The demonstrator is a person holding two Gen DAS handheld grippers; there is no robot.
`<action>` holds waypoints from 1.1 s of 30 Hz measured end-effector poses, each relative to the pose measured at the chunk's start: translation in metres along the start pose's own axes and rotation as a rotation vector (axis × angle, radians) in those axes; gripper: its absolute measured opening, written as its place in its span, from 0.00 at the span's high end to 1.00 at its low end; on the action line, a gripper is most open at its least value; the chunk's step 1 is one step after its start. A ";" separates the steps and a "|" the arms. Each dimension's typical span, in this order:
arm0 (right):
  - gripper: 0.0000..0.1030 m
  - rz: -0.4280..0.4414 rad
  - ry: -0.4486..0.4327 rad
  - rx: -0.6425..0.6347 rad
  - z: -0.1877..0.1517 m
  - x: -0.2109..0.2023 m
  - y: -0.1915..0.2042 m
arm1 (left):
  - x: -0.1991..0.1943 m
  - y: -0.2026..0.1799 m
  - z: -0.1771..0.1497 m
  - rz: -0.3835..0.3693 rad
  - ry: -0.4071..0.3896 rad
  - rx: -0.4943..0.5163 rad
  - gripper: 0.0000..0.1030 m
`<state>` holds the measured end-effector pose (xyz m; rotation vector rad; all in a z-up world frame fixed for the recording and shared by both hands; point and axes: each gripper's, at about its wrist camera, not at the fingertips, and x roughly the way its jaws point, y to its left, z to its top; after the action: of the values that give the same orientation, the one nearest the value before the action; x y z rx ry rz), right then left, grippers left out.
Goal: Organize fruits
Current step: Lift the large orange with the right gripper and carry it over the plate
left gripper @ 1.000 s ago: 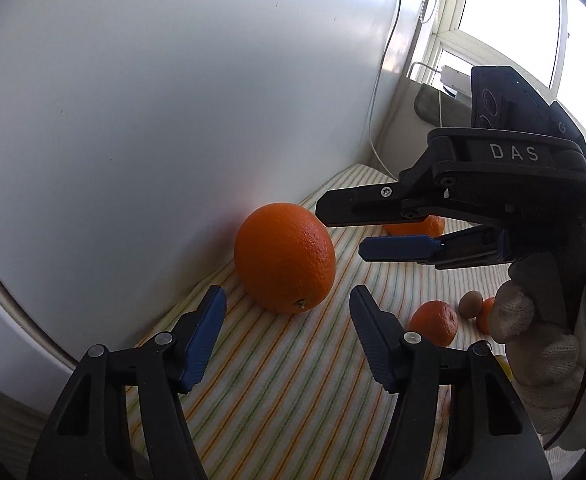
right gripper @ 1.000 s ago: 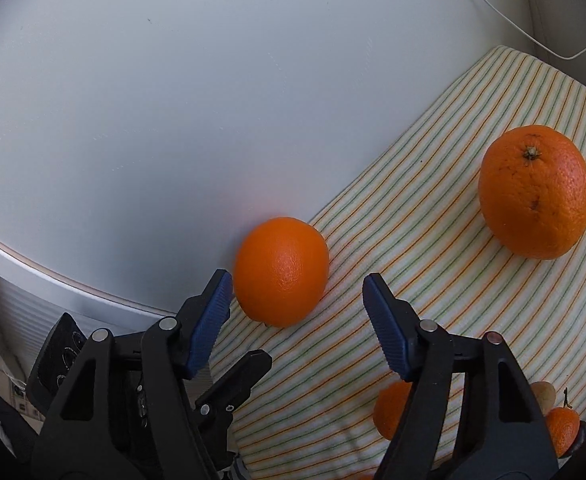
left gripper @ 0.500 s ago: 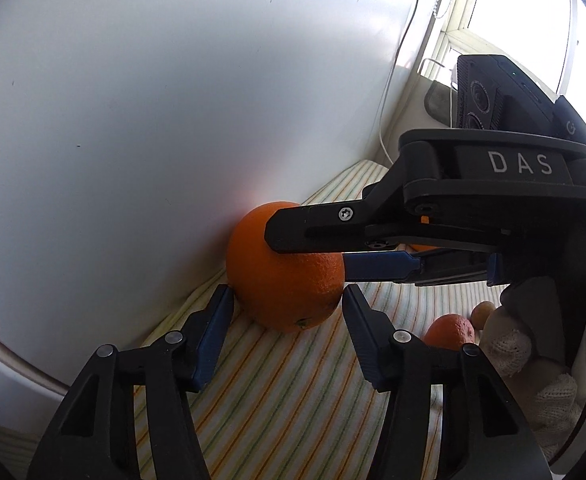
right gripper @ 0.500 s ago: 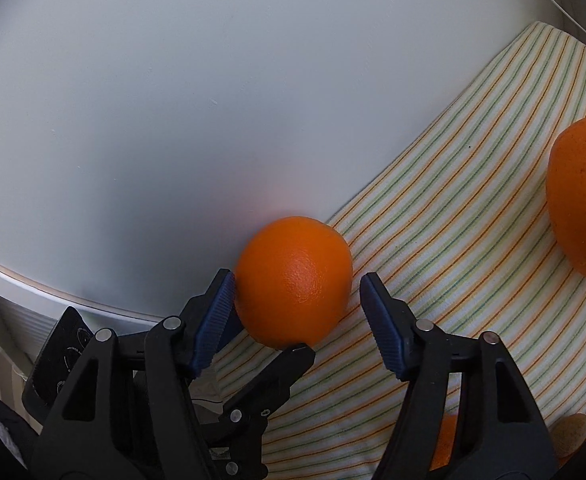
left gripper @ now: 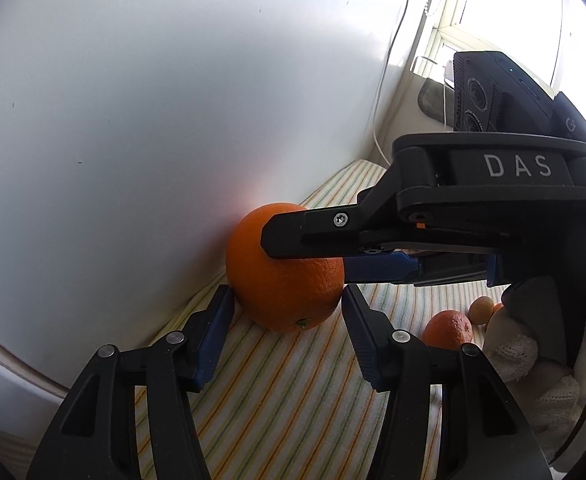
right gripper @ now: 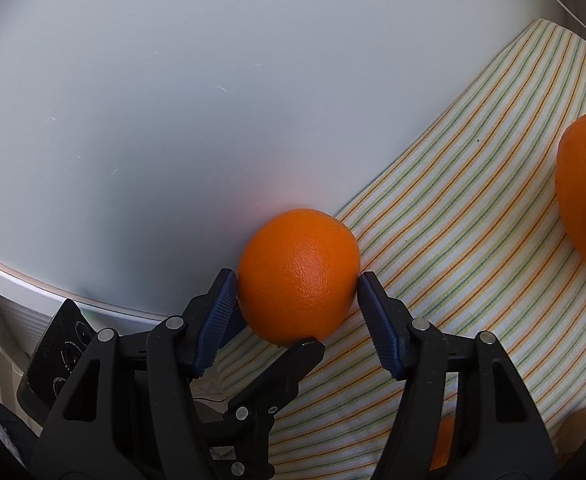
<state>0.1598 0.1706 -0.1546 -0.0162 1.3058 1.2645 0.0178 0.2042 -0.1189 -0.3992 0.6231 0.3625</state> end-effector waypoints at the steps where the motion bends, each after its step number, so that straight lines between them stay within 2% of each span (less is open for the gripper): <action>1: 0.36 0.001 -0.002 0.001 0.000 -0.002 0.001 | -0.001 -0.001 0.000 -0.001 -0.002 0.003 0.47; 3: 0.37 0.003 -0.007 0.001 -0.007 0.004 0.001 | -0.005 -0.001 -0.002 -0.003 -0.006 0.006 0.47; 11: 0.37 0.010 -0.043 -0.002 -0.019 -0.017 -0.001 | -0.025 -0.015 -0.004 -0.020 -0.045 0.042 0.47; 20: 0.37 -0.004 -0.109 -0.022 -0.037 -0.065 0.005 | -0.054 -0.040 -0.006 -0.059 -0.089 0.096 0.47; 33: 0.37 -0.036 -0.232 0.028 -0.101 -0.151 -0.017 | -0.076 -0.098 -0.024 -0.161 -0.099 0.206 0.47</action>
<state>0.1385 -0.0005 -0.0953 0.1228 1.1185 1.1793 -0.0077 0.0932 -0.0649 -0.2306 0.5216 0.1608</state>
